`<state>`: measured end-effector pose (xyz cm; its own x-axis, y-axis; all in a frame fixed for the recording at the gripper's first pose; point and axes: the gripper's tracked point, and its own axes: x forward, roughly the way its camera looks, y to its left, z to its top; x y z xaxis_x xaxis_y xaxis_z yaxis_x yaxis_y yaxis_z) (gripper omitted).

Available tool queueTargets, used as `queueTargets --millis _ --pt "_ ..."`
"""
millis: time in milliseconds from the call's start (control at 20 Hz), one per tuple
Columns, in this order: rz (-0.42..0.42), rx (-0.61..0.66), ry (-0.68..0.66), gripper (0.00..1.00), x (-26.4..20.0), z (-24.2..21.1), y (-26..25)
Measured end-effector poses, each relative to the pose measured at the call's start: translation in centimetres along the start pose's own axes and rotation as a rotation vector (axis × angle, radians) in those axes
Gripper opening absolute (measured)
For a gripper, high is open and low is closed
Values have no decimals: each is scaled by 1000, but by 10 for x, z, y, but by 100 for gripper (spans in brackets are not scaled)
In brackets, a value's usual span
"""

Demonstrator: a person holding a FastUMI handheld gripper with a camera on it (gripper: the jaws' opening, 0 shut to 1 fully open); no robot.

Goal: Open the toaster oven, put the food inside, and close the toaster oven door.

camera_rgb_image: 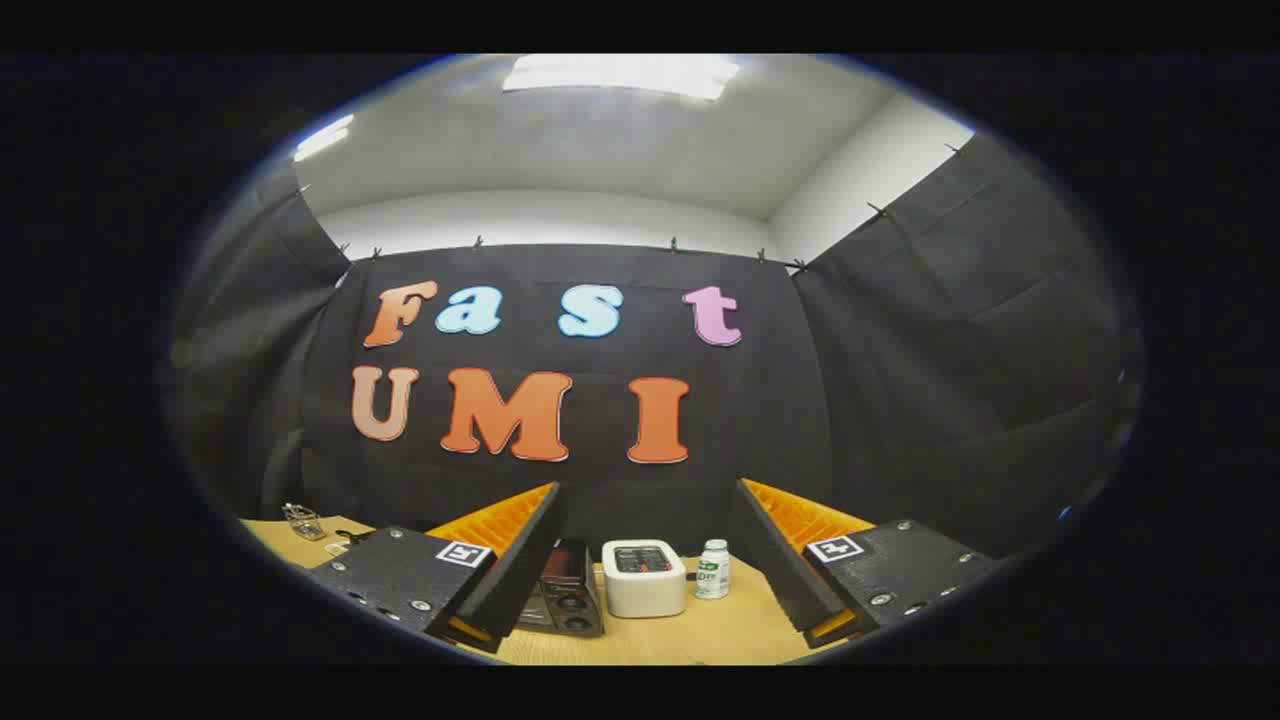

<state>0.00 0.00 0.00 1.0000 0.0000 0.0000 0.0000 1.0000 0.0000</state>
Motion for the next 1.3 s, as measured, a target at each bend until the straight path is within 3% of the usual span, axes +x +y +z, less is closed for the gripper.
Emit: queueTargets --millis 400,850,1300 --pt "31 -59 9 99 15 -18 28" --pt "48 -25 0 99 10 -12 26" --pt "144 4 81 99 -14 -29 58"
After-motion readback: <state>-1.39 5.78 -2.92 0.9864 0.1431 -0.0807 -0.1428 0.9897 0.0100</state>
